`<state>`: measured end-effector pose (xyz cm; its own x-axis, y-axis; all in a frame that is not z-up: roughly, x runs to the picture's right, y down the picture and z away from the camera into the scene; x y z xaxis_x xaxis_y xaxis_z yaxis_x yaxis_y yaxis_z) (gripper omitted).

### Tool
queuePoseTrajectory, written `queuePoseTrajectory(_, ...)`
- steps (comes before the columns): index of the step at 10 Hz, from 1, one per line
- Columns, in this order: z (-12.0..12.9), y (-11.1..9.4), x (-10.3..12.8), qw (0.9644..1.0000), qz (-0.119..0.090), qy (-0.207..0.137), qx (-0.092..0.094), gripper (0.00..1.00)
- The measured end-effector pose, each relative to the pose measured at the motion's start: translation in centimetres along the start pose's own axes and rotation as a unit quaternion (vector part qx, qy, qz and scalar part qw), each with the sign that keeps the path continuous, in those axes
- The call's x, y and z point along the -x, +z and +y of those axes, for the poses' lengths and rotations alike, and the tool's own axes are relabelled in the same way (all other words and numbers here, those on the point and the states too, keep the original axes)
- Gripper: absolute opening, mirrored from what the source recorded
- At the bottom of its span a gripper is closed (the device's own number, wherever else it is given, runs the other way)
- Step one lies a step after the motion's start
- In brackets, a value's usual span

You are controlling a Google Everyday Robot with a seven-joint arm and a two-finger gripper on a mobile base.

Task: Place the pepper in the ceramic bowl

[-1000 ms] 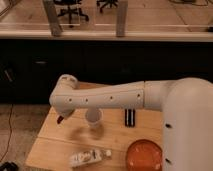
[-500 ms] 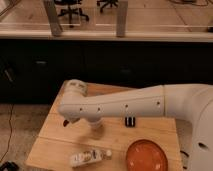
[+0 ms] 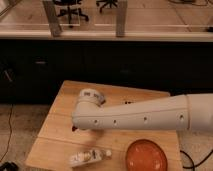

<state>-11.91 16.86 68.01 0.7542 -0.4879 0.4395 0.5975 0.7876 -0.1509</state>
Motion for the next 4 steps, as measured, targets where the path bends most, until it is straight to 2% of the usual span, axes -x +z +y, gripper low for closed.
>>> queuePoseTrajectory(4,2.5,-1.5,-1.4,0.9995,-0.002,0.028,-0.016,0.00)
